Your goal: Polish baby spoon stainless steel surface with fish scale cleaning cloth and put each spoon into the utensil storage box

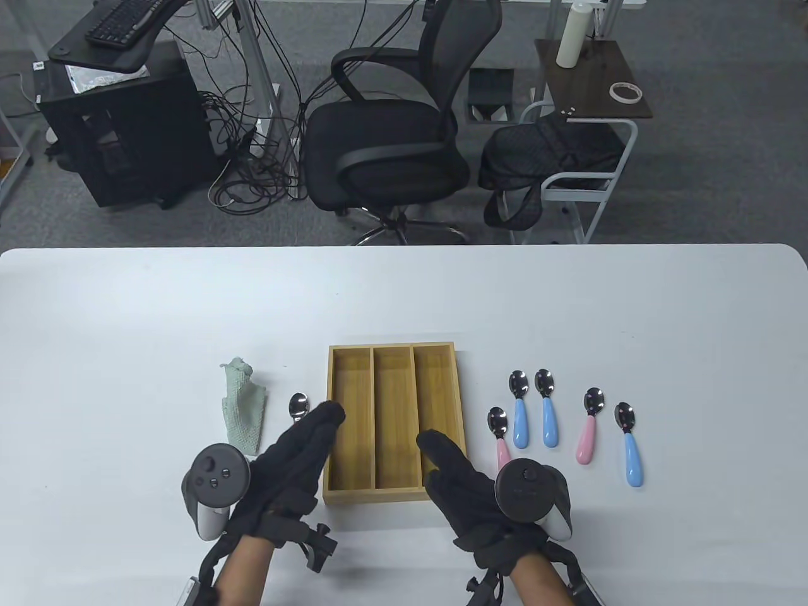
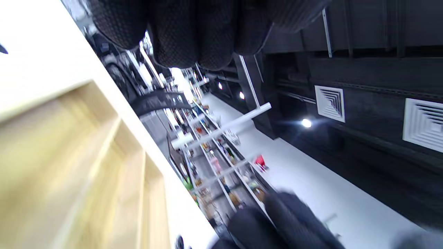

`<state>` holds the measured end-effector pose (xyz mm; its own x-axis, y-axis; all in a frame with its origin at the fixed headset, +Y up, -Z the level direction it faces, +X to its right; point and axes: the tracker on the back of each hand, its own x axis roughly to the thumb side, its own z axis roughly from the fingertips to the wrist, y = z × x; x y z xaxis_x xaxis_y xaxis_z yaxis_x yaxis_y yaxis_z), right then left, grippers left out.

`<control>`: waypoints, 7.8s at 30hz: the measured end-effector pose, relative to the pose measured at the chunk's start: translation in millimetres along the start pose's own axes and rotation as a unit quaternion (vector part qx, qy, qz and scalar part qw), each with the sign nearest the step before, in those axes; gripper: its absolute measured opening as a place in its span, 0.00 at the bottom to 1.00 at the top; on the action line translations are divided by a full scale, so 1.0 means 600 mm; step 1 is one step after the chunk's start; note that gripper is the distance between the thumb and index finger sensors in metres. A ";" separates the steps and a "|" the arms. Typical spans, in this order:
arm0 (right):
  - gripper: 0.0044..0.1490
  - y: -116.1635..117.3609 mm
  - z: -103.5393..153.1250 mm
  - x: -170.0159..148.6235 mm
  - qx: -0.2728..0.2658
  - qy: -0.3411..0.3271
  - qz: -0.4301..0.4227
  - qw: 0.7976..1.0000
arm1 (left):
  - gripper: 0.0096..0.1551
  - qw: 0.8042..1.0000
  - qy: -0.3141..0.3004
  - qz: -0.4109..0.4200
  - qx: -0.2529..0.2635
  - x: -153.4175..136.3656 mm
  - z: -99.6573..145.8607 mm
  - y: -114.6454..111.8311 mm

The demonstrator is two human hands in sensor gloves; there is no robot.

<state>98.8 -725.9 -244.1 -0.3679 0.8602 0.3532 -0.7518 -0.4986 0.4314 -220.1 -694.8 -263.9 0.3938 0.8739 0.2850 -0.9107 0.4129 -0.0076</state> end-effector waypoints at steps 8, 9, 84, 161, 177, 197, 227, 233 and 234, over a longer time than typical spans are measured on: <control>0.53 0.002 -0.001 0.000 0.007 0.001 0.016 1.000 | 0.33 0.956 0.139 -0.234 0.112 -0.049 -0.047 0.117; 0.53 0.003 -0.001 0.001 0.009 0.001 0.019 1.000 | 0.36 0.943 0.165 -0.268 0.110 -0.060 -0.052 0.126; 0.29 -0.259 0.063 -0.099 -0.224 0.426 0.319 0.816 | 0.26 0.890 0.165 0.406 -0.126 -0.100 0.008 0.010; 0.30 0.055 -0.012 0.060 0.004 0.025 0.171 0.985 | 0.31 0.970 0.067 0.127 -0.198 -0.044 0.019 -0.068; 0.29 0.060 -0.010 0.062 0.020 0.018 0.182 0.983 | 0.32 0.967 0.076 0.102 -0.222 -0.050 0.015 -0.064; 0.31 0.059 -0.012 0.054 0.025 0.039 0.130 0.990 | 0.29 0.936 0.105 0.199 -0.270 -0.058 0.015 -0.074; 0.31 -0.005 -0.052 0.034 0.005 0.189 0.123 0.974 | 0.26 0.983 0.126 0.132 -0.020 -0.083 0.014 0.053; 0.33 -0.072 -0.160 -0.007 -0.009 0.315 0.185 0.931 | 0.26 0.964 0.147 0.221 0.004 -0.099 0.015 0.067; 0.33 -0.074 -0.176 -0.015 -0.005 0.330 0.187 0.925 | 0.26 0.965 0.147 0.219 0.001 -0.099 0.014 0.067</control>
<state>77.7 -700.1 -353.8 -0.8550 0.5069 -0.1093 -0.5080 -0.7763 0.3732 -280.8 -732.2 -273.0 -0.0100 0.9995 -0.0289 -0.9979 -0.0118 -0.0636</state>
